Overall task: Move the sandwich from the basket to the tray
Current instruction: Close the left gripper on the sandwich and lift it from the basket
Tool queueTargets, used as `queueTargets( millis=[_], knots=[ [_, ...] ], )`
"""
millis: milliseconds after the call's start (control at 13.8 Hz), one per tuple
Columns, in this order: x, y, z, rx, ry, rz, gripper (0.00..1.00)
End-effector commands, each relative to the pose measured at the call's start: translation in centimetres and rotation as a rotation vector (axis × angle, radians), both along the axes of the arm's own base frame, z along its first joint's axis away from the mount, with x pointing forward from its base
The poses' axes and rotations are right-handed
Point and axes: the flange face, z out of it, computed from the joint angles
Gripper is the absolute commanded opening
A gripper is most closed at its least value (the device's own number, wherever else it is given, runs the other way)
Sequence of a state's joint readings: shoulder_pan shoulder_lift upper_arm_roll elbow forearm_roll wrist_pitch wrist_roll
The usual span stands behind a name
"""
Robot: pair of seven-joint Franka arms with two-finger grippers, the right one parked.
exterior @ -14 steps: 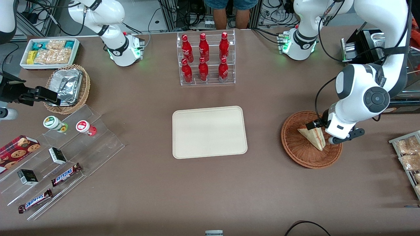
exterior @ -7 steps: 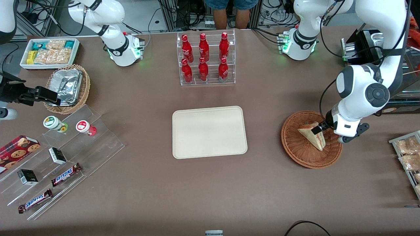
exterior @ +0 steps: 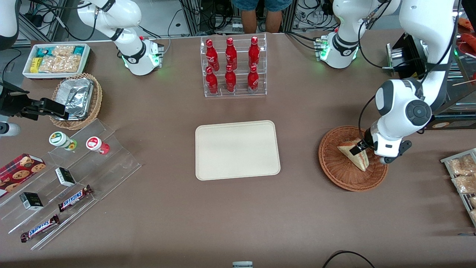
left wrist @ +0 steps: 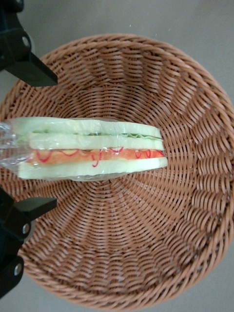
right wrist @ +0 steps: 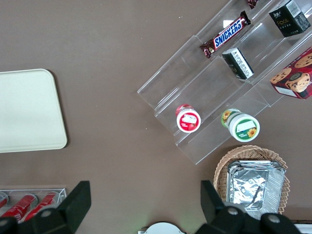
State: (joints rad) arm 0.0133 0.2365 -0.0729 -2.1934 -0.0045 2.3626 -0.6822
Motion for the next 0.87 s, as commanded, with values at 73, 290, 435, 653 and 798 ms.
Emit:
queueTargets(
  millis=[73, 290, 435, 653, 798],
  knots=[
    [-0.1, -0.4, -2.0, 0.001, 0.004, 0.044, 0.84],
    [-0.2, -0.3, -1.0, 0.005, 0.022, 0.057, 0.0],
    [0.5, -0.4, 1.4, 0.008, 0.028, 0.042, 0.0],
    [2.3, -2.1, 5.1, 0.002, 0.045, -0.061, 0.0],
    [2.8, -4.9, 6.2, -0.008, 0.041, -0.154, 0.0]
  ],
)
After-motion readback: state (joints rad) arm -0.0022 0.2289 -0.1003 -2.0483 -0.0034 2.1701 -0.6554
